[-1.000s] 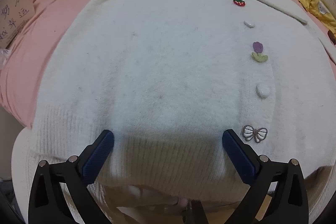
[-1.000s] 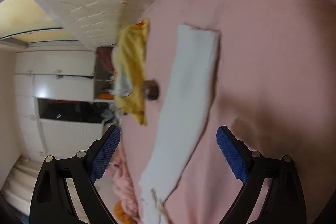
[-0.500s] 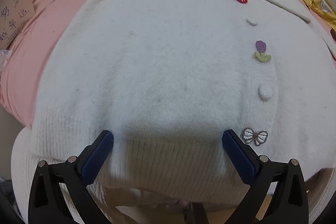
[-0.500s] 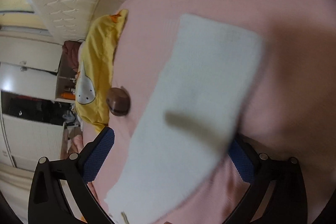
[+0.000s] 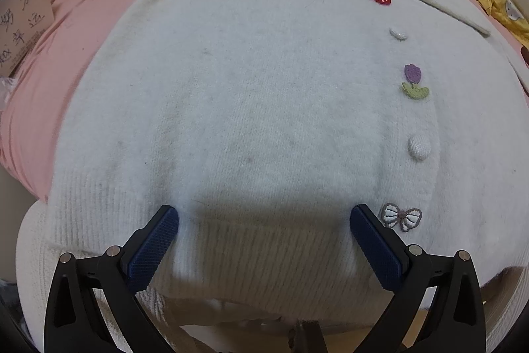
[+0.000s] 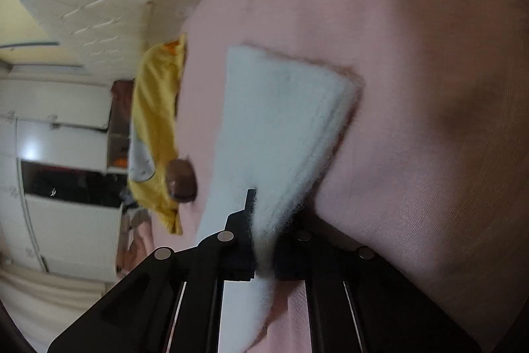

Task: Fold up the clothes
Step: 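Fold the held sleeve across the cardigan body with the right tool and release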

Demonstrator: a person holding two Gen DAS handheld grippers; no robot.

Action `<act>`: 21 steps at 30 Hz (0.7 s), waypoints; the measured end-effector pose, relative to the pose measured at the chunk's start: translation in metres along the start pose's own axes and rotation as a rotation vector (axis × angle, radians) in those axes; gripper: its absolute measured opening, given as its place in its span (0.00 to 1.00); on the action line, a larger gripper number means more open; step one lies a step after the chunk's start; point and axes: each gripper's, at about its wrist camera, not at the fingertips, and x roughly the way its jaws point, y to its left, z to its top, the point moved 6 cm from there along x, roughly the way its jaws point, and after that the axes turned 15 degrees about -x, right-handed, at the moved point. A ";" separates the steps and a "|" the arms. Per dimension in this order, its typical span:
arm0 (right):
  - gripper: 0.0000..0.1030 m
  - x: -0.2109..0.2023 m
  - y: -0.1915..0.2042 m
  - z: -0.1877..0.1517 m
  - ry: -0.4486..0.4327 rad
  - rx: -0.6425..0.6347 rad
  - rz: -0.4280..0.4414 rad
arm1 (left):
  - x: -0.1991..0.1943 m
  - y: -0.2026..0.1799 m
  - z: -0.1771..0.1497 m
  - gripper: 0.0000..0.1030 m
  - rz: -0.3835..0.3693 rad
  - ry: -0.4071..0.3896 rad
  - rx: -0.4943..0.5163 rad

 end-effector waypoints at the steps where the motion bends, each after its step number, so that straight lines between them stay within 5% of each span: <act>1: 0.07 -0.003 0.006 0.001 0.000 -0.033 -0.013 | -0.001 -0.002 -0.003 1.00 -0.001 -0.001 -0.001; 11: 0.07 -0.019 0.150 -0.023 0.024 -0.411 0.035 | 0.001 0.021 -0.004 1.00 -0.039 -0.012 -0.013; 21: 0.07 0.022 0.355 -0.175 0.147 -0.749 0.202 | 0.000 0.027 -0.003 1.00 -0.063 -0.024 -0.010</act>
